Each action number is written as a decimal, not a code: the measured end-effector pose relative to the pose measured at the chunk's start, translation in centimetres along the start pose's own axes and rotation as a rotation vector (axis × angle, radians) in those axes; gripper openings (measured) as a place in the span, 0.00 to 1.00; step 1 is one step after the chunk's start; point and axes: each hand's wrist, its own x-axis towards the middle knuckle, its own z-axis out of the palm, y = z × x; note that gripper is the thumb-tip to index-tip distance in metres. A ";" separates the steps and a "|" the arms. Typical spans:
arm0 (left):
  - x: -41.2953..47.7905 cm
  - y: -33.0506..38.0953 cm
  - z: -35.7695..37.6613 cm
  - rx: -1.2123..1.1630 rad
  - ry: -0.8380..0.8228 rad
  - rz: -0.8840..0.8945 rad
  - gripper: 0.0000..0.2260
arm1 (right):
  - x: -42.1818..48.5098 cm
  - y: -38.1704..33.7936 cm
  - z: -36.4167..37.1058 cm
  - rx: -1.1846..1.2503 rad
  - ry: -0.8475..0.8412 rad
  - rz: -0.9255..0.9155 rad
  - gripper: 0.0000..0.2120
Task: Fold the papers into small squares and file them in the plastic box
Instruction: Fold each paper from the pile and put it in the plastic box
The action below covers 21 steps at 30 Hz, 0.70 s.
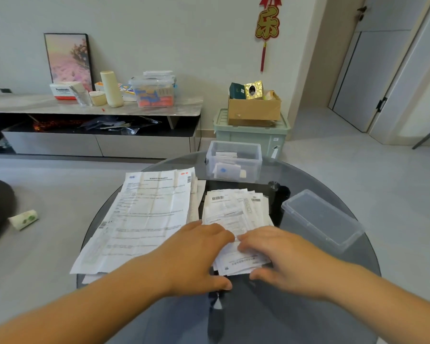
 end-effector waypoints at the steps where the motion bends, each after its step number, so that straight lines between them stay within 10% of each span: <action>1: -0.1 0.3 0.1 0.005 0.002 -0.002 0.32 | -0.2 0.1 0.4 0.001 0.028 0.009 0.19; 9: -1.6 1.4 -0.5 -0.194 0.044 -0.042 0.05 | -2.2 -1.3 -0.3 0.167 0.218 0.080 0.08; 21: -8.4 6.1 0.5 -0.210 -0.015 -0.015 0.07 | -9.4 -5.9 1.5 0.304 0.063 0.280 0.04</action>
